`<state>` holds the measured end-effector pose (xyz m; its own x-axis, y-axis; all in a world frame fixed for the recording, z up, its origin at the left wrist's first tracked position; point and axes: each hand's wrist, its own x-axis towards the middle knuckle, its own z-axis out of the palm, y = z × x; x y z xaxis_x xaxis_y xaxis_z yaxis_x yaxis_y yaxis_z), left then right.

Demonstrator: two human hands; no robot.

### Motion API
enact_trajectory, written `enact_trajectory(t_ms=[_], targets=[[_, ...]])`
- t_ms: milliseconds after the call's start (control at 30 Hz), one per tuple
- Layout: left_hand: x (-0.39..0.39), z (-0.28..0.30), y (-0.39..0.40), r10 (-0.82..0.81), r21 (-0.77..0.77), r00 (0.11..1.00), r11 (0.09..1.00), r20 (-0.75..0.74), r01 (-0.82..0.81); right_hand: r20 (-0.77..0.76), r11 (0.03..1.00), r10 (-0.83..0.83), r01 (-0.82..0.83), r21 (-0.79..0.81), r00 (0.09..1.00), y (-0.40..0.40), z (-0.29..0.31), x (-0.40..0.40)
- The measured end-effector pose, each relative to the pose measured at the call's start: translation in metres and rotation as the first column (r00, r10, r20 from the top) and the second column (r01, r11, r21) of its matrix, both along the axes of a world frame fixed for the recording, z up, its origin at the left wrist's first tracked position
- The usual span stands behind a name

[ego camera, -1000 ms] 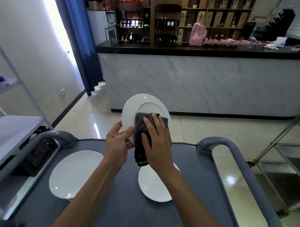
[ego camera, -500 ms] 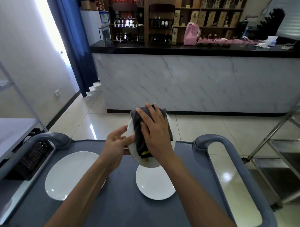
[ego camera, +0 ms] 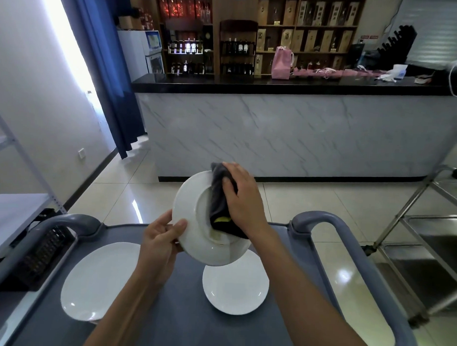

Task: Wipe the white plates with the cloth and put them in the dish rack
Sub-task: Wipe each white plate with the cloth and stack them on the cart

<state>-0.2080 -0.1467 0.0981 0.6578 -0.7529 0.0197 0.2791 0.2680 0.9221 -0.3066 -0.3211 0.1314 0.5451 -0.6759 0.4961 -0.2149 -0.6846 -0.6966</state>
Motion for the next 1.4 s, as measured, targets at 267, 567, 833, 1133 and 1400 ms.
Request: enact_trajectory(t_ms=[267, 567, 833, 1133, 1400], targets=[[0.012, -0.006, 0.005, 0.032, -0.068, 0.991, 0.997, -0.128, -0.041, 0.096, 0.993, -0.028, 0.016, 0.121, 0.995, -0.001, -0.010, -0.008], [0.010, -0.002, -0.002, 0.110, -0.083, 0.959, 0.987, -0.259, -0.136, -0.085, 0.994, -0.098, 0.094, -0.056, 0.992, 0.035, -0.021, -0.010], [0.011, 0.000, -0.004, 0.170, -0.078, 0.936, 0.976, -0.307, -0.203, -0.032, 0.996, -0.077, 0.076, -0.045, 0.996, 0.075, -0.053, -0.013], [0.009, 0.001, -0.010, 0.177, -0.065, 0.926, 0.976, -0.333, -0.210, 0.152, 0.999, -0.042, 0.042, 0.001, 0.987, 0.089, -0.082, -0.027], [0.014, -0.007, -0.011, 0.132, -0.040, 0.937, 0.988, -0.323, -0.152, 0.185, 0.980, -0.118, 0.084, 0.183, 0.976, 0.053, -0.079, -0.048]])
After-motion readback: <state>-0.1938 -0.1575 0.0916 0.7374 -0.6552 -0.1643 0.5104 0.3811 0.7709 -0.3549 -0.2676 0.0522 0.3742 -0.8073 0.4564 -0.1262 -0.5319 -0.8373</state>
